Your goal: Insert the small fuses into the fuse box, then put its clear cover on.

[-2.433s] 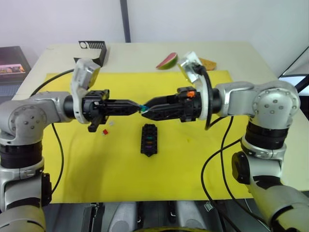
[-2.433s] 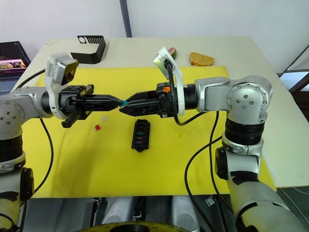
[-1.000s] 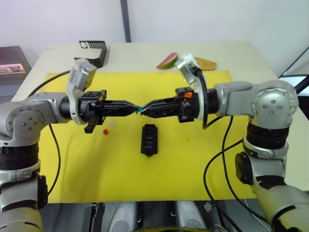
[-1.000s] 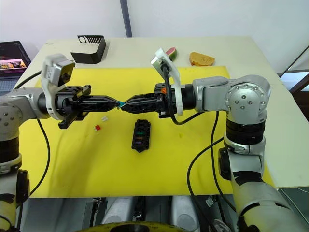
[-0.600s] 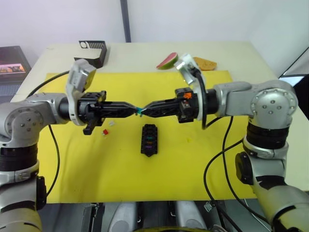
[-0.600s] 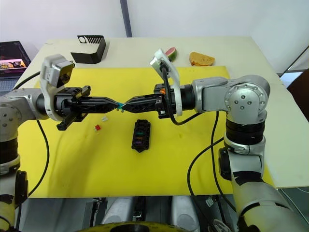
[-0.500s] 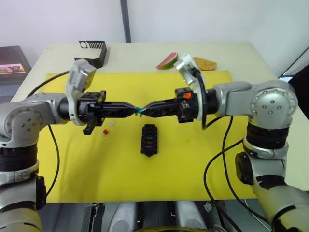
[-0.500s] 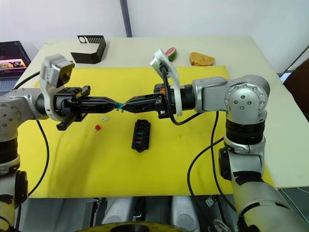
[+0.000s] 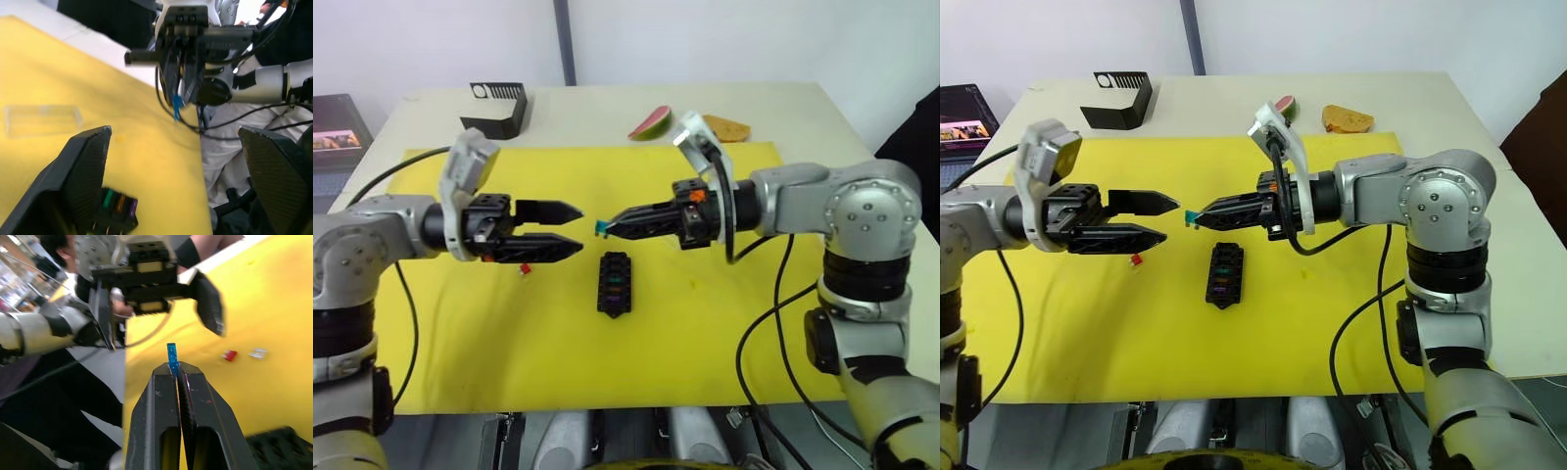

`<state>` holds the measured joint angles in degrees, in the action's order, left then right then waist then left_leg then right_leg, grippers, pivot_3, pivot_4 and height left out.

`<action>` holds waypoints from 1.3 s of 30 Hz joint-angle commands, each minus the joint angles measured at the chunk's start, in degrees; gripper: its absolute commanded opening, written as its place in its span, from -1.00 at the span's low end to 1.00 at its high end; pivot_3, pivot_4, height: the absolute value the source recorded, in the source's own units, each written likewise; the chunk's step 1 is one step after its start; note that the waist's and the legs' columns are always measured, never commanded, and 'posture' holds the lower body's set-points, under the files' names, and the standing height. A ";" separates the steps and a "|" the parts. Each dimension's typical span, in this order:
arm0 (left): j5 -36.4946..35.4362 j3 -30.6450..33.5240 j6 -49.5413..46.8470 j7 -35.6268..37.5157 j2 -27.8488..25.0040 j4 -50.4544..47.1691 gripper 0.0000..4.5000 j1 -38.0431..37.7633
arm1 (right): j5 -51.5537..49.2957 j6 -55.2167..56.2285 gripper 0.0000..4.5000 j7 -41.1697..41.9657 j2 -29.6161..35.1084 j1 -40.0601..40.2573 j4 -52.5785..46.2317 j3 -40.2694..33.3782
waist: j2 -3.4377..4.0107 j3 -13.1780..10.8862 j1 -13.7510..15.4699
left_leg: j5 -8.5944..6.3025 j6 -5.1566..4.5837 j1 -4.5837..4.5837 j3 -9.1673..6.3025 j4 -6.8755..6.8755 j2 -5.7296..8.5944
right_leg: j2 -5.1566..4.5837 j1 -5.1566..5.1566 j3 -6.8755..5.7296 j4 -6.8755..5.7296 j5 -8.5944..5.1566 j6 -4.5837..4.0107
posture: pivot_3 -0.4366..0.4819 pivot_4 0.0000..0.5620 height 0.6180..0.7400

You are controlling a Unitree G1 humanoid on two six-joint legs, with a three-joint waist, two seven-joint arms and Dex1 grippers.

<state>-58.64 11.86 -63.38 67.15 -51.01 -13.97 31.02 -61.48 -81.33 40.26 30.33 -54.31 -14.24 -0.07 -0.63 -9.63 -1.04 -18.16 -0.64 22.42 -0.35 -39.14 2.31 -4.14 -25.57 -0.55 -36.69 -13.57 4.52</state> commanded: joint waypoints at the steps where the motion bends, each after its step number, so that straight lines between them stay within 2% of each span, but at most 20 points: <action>1: 6.19 -0.43 7.30 3.93 -4.86 -2.79 0.99 -4.76 | 4.28 5.84 -1.00 4.20 3.08 0.58 -2.68 3.44 | 0.02 -0.01 -0.02 | 0.00 0.00 0.00 0.00 0.01 0.00 | 0.00 0.01 0.00 0.03 0.00 0.00 | -0.05 -0.47 1.00; 4: 17.27 -5.43 19.24 6.40 -8.15 -2.88 0.99 -11.27 | 10.87 13.62 -1.00 8.24 5.92 1.98 -4.21 8.71 | 0.06 -0.03 0.11 | 0.00 0.00 0.00 0.00 0.03 0.00 | 0.00 0.04 0.00 0.13 0.00 0.00 | -0.05 -0.47 1.00; 6: 23.20 -8.08 26.11 5.94 -7.84 -1.99 0.99 -14.75 | 16.77 20.78 -1.00 10.57 7.28 3.99 -6.13 12.98 | 0.07 -0.03 0.34 | -0.01 -0.01 0.00 0.00 0.05 0.00 | 0.00 0.10 -0.01 0.23 0.00 0.00 | -0.05 -0.47 1.00; 13: 31.22 -11.93 33.61 1.18 -3.13 0.46 0.99 -16.46 | 26.81 30.56 -1.00 14.44 9.22 9.04 -7.51 19.60 | 0.06 -0.04 0.39 | -0.14 -0.23 0.08 0.02 0.00 0.00 | -0.05 0.16 -0.01 0.43 0.02 0.00 | -0.05 -0.47 1.00; 21: 32.14 -13.09 32.69 -1.71 1.34 0.35 0.99 -14.63 | 29.42 31.13 -1.00 16.17 8.91 9.00 -7.22 19.76 | 0.07 -0.04 0.38 | -0.14 -0.24 0.08 0.01 0.01 0.00 | -0.04 0.15 -0.02 0.43 0.02 0.01 | -0.05 -0.47 1.00; 39: 31.56 -12.91 30.70 -3.52 2.92 -1.95 0.99 -14.07 | 32.55 32.37 -1.00 16.66 7.19 8.96 -5.59 19.13 | 0.07 -0.04 0.37 | -0.13 -0.22 0.07 0.01 0.00 0.00 | -0.03 0.15 -0.03 0.43 0.02 0.01 | -0.05 -0.47 1.00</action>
<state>-26.47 -1.55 -32.36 63.63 -47.98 -14.17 16.56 -29.41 -49.62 56.98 37.85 -44.62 -19.64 20.44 -0.57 -9.68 -0.67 -18.29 -0.86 22.49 -0.33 -39.14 2.31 -4.17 -25.42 -0.58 -36.26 -13.55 4.53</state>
